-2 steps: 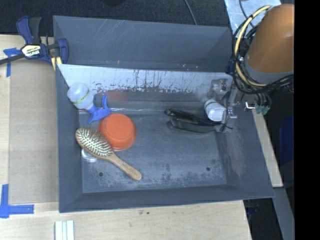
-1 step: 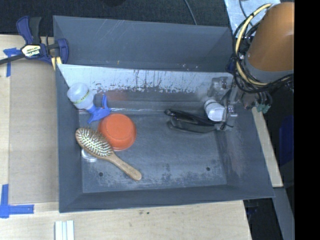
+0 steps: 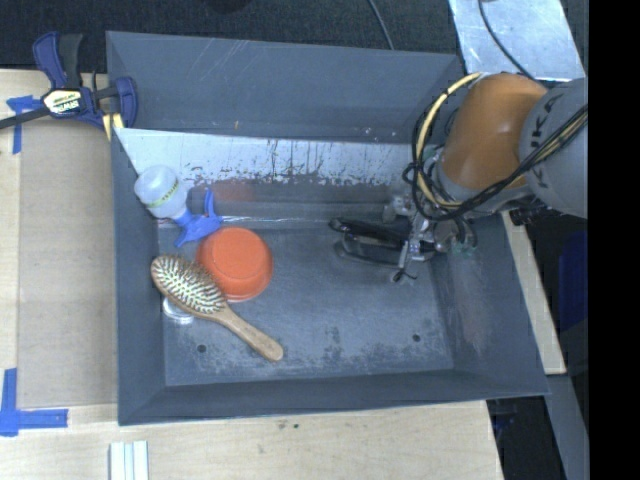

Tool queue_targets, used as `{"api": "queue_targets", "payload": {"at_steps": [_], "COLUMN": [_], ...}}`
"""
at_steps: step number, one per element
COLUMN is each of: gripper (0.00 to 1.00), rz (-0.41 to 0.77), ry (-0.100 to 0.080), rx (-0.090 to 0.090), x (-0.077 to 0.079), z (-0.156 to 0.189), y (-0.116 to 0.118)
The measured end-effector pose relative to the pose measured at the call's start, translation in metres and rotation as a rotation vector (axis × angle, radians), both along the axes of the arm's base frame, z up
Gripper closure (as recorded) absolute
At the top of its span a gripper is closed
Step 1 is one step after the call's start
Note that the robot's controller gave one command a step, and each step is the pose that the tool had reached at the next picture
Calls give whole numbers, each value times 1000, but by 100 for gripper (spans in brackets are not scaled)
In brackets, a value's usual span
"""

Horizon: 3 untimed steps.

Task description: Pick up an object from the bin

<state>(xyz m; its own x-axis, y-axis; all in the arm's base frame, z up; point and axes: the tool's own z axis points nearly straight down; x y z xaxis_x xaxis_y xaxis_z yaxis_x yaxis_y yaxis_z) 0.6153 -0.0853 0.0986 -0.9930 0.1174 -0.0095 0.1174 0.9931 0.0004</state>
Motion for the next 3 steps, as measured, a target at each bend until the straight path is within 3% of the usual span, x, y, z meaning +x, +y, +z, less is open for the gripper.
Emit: {"api": "queue_targets", "payload": {"at_steps": [1, 2, 3], "gripper": [0, 0, 0], "rz": [98, 14, -51], "ry": [-10, 2, -16], "rx": [-4, 0, -2], "x": [9, -5, 8], "z": [64, 2, -28], "y": [8, 29, 6]}}
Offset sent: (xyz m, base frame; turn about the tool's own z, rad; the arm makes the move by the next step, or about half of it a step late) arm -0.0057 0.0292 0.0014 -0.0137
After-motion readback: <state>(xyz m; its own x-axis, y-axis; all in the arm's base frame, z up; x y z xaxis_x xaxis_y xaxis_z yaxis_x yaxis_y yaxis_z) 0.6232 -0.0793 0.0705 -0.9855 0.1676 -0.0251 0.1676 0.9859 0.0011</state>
